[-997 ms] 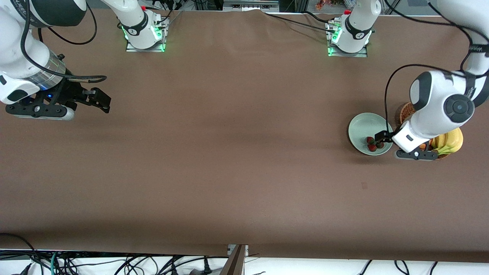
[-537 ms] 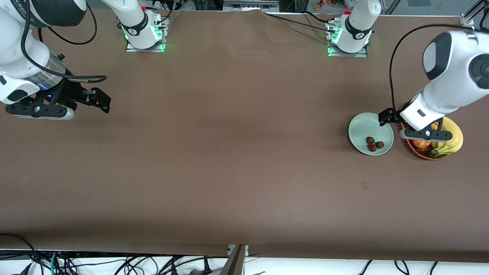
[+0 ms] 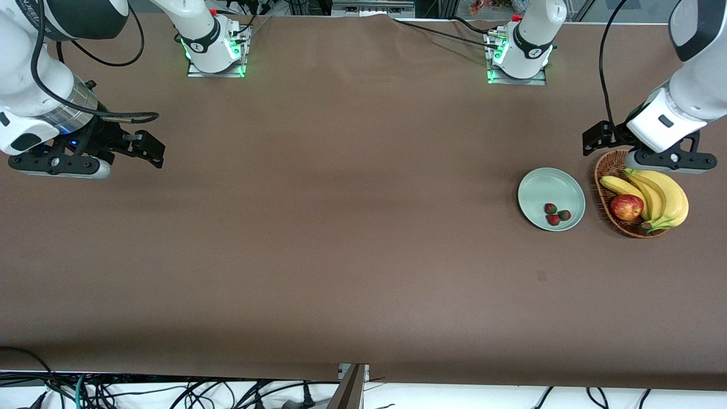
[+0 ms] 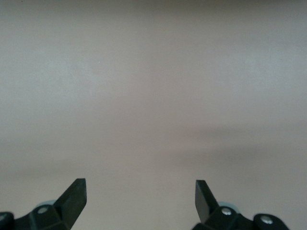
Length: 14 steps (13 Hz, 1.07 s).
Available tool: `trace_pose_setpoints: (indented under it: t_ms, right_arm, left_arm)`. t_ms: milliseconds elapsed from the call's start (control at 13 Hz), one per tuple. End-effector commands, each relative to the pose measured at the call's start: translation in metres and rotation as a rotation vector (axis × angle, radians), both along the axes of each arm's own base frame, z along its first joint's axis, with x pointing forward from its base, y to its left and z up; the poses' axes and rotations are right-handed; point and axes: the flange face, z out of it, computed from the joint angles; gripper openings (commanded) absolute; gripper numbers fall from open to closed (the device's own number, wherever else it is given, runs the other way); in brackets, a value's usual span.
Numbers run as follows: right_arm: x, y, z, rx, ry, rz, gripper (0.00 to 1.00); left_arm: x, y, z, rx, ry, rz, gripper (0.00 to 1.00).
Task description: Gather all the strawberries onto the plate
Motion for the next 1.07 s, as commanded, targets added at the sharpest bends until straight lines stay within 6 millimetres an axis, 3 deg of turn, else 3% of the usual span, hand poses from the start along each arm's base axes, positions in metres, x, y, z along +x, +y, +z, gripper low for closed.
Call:
trace_pose_setpoints:
  t_ms: [0,230,997]
  right_arm:
    - [0.0,0.0,0.005,-0.001,0.003,0.002,1.0]
    - [0.0,0.0,0.005,-0.001,0.003,0.002,1.0]
    - [0.0,0.0,0.005,-0.001,0.003,0.002,1.0]
  left_arm:
    - [0.002,0.002,0.016,-0.028,0.018,0.022,1.0]
    - [-0.003,0.007,0.031,-0.032,0.053,0.021,1.0]
    - [-0.006,0.008,0.032,-0.044,0.087,0.034,1.0]
